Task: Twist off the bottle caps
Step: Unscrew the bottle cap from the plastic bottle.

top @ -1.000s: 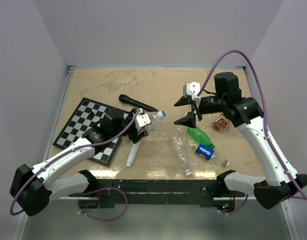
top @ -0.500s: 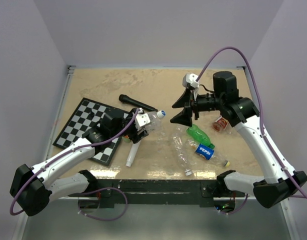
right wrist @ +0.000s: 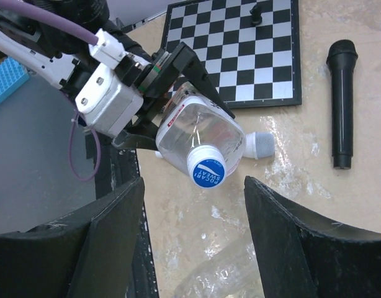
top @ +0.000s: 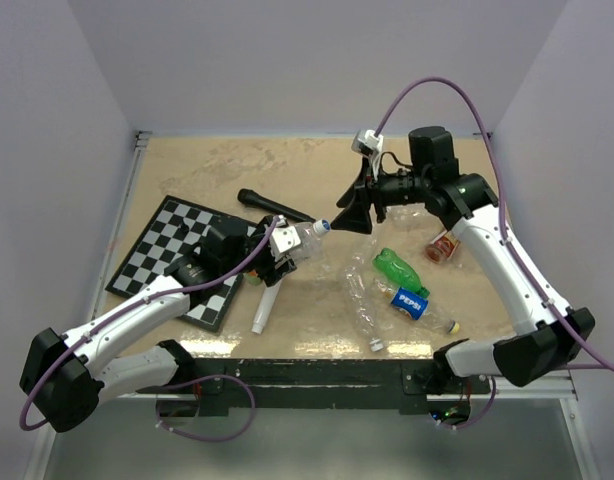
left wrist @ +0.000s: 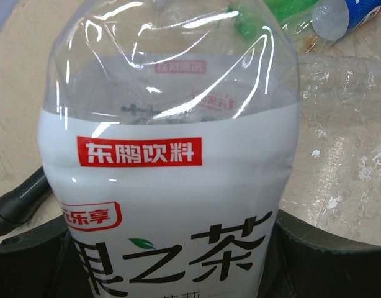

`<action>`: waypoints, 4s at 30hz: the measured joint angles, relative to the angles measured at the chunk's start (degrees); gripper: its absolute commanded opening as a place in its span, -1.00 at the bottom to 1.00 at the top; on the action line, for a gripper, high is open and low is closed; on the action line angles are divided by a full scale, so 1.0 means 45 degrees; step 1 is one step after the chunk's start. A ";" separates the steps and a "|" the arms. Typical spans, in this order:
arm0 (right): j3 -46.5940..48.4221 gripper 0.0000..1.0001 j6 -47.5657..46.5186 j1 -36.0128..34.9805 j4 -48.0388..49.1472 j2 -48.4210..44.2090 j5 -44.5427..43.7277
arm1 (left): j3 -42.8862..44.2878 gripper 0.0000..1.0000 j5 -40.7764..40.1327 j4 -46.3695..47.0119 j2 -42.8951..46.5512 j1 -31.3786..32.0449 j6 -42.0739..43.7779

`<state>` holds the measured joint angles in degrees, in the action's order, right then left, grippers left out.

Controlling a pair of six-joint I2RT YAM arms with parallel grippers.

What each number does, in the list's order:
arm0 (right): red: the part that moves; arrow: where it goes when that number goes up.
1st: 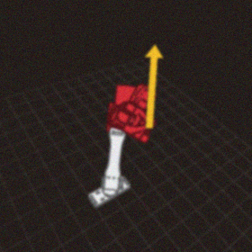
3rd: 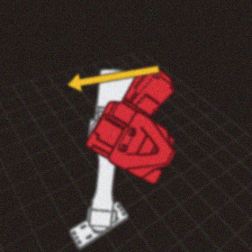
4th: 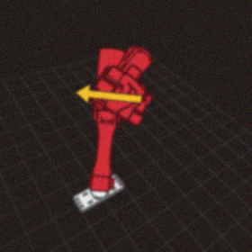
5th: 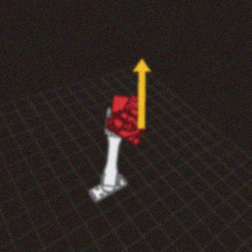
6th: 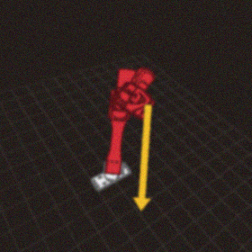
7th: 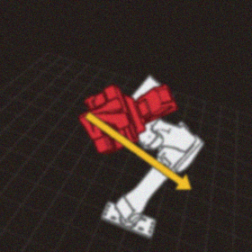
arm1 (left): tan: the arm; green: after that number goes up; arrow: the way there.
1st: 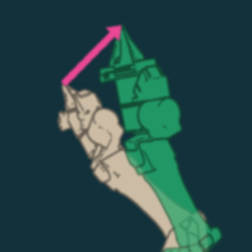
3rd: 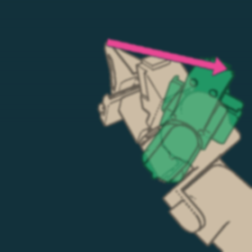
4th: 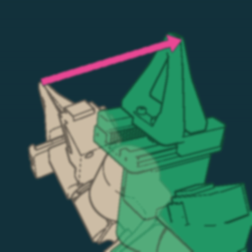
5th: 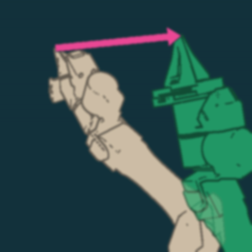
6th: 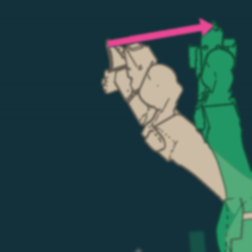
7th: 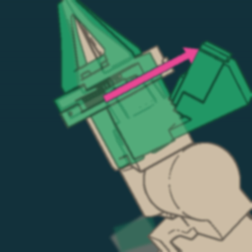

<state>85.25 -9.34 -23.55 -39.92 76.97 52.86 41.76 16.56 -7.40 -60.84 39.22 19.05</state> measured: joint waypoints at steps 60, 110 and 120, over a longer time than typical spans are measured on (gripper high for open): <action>0.0821 -1.00 -1.0982 -0.1370 -0.3886 0.1341 0.0340 | 0.0000 -1.00 0.0675 -0.0131 0.0000 0.0160 0.0238; 0.0296 0.63 -1.3066 -0.0996 -0.4546 -0.0889 0.0141 | 0.0000 -1.00 0.0257 -0.0005 0.0019 0.0010 0.0219; -0.0646 0.63 -1.1288 -0.0092 -0.4148 -0.2064 0.0452 | 0.0000 -1.00 0.0257 0.0000 0.0019 0.0010 0.0219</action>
<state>82.35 -60.14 -23.97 -58.59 67.68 54.89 41.76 17.72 -7.40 -60.75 39.27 20.03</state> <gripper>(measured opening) 0.812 0.752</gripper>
